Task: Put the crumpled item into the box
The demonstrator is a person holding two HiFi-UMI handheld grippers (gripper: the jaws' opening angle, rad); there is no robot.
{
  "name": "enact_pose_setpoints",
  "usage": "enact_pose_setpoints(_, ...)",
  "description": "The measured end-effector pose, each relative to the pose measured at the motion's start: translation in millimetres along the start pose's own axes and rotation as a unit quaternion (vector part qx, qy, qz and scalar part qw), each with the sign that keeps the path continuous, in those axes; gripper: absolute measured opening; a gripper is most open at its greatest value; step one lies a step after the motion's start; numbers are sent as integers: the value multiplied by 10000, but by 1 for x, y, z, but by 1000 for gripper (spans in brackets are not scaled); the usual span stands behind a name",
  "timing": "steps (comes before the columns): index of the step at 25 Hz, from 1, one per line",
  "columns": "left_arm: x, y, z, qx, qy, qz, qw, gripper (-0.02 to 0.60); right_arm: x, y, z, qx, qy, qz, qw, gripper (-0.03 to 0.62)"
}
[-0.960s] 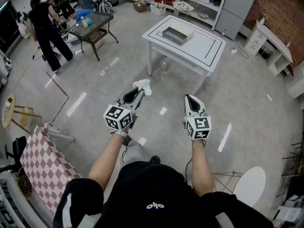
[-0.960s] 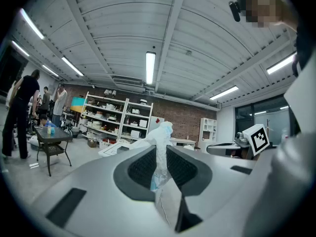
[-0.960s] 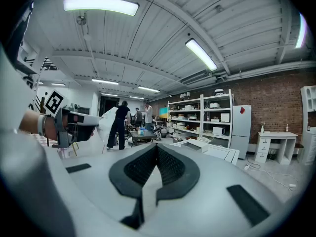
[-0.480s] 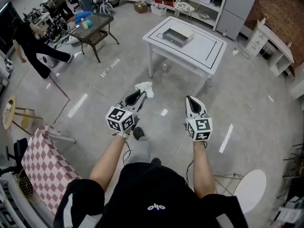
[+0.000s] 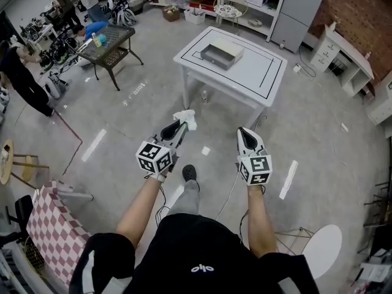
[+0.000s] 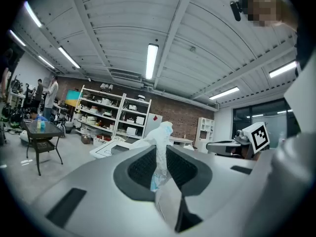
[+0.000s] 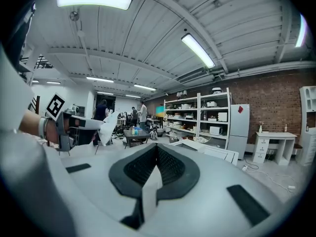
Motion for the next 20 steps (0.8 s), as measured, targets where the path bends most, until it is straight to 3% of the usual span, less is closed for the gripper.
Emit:
enact_pose_setpoints(12,-59,162,-77,456,-11,-301,9985,64,0,131,98,355,122,-245,9990,9)
enact_pose_setpoints(20,-94,236,-136,629,72,-467,9969,64,1,218,135,551,293,-281,9977,9)
Point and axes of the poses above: the fingertips, and each gripper's own axes: y forward along the fingers, z to its right, x out of its underside, the point moved 5 cm from there along -y, backward along the fingers, and after that the axes turned 15 degrees about -y, right-handed, at the moved point
